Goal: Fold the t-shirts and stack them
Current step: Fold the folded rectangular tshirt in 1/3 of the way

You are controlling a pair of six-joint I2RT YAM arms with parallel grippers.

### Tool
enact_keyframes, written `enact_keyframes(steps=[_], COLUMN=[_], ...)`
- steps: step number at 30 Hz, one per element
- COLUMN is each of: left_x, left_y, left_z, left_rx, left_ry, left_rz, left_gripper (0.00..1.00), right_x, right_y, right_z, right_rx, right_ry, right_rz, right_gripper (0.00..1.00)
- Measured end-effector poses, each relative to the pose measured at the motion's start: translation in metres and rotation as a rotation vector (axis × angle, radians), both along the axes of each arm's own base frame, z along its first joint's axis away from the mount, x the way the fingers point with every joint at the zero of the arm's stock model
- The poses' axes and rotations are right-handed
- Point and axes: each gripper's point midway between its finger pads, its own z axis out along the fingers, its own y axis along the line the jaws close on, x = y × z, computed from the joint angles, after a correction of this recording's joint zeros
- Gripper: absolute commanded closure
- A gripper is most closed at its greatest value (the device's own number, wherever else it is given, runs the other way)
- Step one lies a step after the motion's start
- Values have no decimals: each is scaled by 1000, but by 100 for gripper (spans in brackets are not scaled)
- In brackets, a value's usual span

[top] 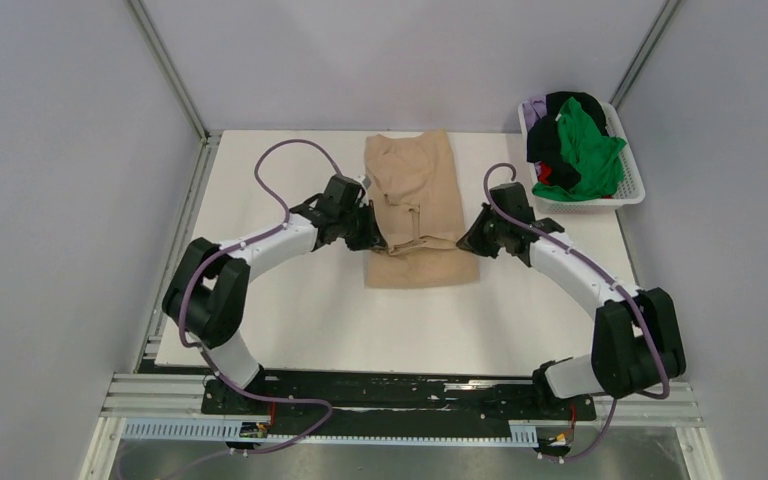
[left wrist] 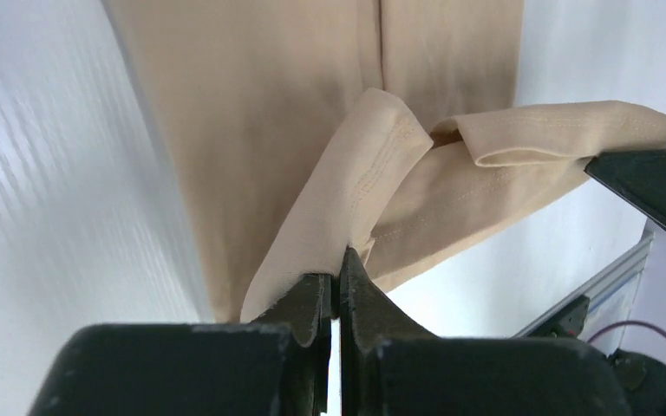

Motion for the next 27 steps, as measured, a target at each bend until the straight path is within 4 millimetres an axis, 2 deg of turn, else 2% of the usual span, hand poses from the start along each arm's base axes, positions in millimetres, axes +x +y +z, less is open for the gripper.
enact_keyframes(steps=[5,10,19,21,22,23,24,25,26,27], left_x=[40,68,98,108,112,115,116,117,117,118], left_y=[7,7,7,3,2,1,2,3,5,7], left_z=[-3,-9,-14,-14,-16,-19,-22,-26,-29,-31], left_rx=[1,-5,6,9,12,18,26,35,43,51], left_ry=[-17,-19,-27,-30,-33,-32,-29,-23,-12,-8], left_rz=[37,43,45,40,37,34,35,41,49,53], left_gripper=[100,100,93,84,75,71,56,43,39,25], right_x=[36,60,90,96,99,104,108,112,118,122], right_y=[-5,-6,-5,-6,-6,-6,-6,-7,-7,-8], right_z=[5,2,-11,-13,-14,-15,-16,-18,-18,-19], right_rx=[1,12,4,5,7,10,13,15,19,23], right_ry=[-37,-49,-50,-48,-47,-48,-48,-46,-46,-46], right_rz=[-15,-13,10,10,11,11,10,8,6,3], right_gripper=[100,100,100,97,96,94,89,78,64,46])
